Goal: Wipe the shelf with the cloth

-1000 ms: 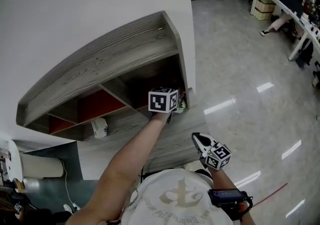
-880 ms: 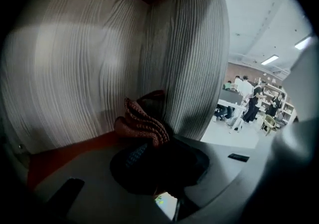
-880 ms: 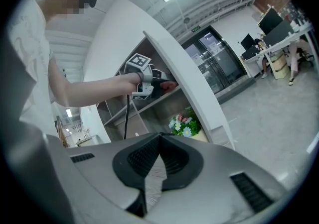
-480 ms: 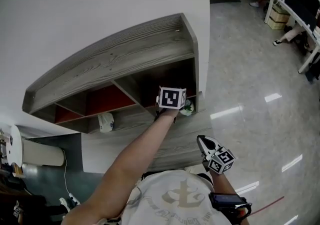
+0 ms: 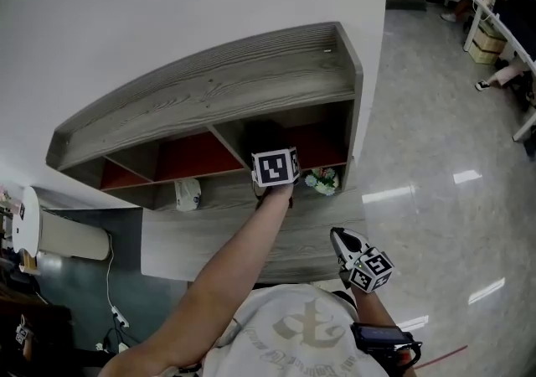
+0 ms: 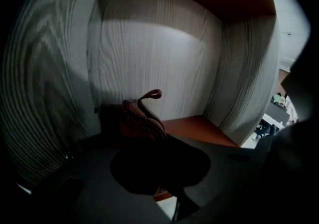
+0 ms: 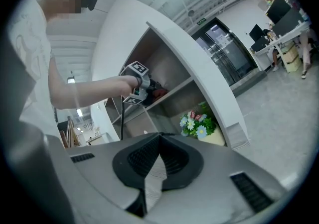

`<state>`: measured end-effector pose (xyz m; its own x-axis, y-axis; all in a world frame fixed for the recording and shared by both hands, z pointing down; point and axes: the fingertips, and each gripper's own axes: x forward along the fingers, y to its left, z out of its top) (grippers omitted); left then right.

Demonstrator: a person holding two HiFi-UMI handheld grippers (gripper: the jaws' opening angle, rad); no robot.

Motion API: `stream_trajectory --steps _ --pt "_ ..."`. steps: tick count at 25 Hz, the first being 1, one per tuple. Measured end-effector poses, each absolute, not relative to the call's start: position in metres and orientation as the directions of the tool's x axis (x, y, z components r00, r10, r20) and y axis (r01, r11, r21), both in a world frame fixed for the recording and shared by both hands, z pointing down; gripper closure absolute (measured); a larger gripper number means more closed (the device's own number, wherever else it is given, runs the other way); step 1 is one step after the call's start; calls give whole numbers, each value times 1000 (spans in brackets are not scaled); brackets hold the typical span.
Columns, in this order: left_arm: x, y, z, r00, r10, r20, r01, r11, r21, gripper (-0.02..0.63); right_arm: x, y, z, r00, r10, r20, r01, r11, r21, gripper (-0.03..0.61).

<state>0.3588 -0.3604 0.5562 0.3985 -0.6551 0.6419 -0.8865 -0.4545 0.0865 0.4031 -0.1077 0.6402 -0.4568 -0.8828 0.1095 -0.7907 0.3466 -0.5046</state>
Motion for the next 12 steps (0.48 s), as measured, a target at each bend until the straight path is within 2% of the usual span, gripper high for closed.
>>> stream_trajectory --steps 6,12 --pt "340 -355 555 353 -693 629 -919 -385 91 548 403 -109 642 -467 -876 118 -790 353 -502 574" --pt "328 -333 553 364 -719 592 -912 -403 72 548 395 -109 639 -477 -871 120 -788 364 -497 574"
